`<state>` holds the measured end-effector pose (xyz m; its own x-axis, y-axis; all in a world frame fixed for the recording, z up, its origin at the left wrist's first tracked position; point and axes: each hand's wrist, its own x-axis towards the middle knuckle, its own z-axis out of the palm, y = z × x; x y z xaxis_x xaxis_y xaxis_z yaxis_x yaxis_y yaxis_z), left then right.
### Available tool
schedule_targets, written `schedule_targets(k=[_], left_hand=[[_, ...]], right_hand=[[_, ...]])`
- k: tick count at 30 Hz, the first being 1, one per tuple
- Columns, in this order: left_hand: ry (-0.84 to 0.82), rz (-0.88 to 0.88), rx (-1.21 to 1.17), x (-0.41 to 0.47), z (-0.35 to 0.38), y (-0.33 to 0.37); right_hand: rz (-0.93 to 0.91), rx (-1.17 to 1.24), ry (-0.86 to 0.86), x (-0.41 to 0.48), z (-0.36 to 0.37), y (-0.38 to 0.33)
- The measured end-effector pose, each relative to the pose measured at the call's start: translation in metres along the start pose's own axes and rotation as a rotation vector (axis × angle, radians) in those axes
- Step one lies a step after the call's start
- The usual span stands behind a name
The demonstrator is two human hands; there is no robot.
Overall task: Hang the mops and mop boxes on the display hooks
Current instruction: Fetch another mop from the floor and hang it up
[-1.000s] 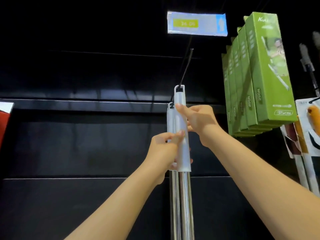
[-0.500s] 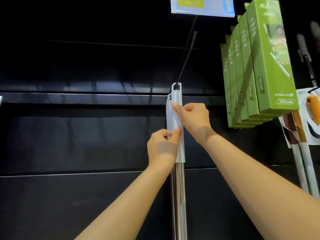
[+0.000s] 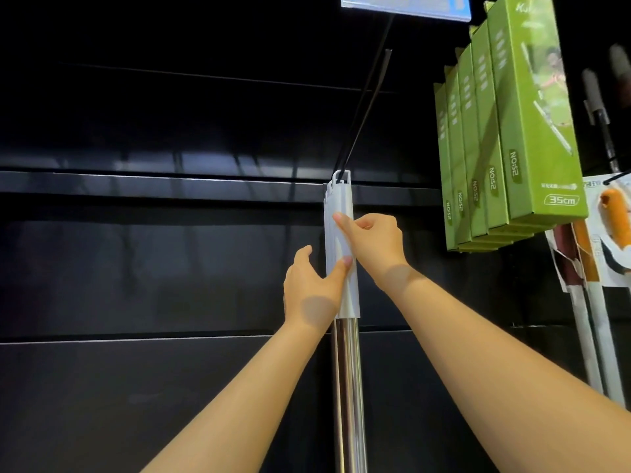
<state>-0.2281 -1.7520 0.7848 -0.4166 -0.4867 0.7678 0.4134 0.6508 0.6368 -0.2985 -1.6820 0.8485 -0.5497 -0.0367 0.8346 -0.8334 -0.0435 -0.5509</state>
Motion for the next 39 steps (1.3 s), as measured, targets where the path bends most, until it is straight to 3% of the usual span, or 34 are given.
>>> schedule_targets(k=[7, 13, 21, 30, 39], left_hand=[[0.017, 0.01, 0.061, -0.001, 0.0, 0.0], [0.012, -0.067, 0.284, -0.022, -0.011, 0.009], [-0.054, 0.201, 0.637, -0.132, -0.029, -0.031], [-0.16, 0.283, 0.594, -0.262, 0.011, -0.081], [-0.603, 0.093, 0.487, -0.47, 0.02, -0.111]], right_hand=[[0.03, -0.079, -0.035, -0.003, -0.003, -0.008], [0.072, -0.371, -0.149, -0.041, -0.022, -0.003], [0.032, -0.876, -0.221, -0.163, -0.11, 0.035], [0.248, -1.152, -0.348, -0.306, -0.173, 0.069], [0.735, -1.198, -0.411, -0.514, -0.237, 0.082]])
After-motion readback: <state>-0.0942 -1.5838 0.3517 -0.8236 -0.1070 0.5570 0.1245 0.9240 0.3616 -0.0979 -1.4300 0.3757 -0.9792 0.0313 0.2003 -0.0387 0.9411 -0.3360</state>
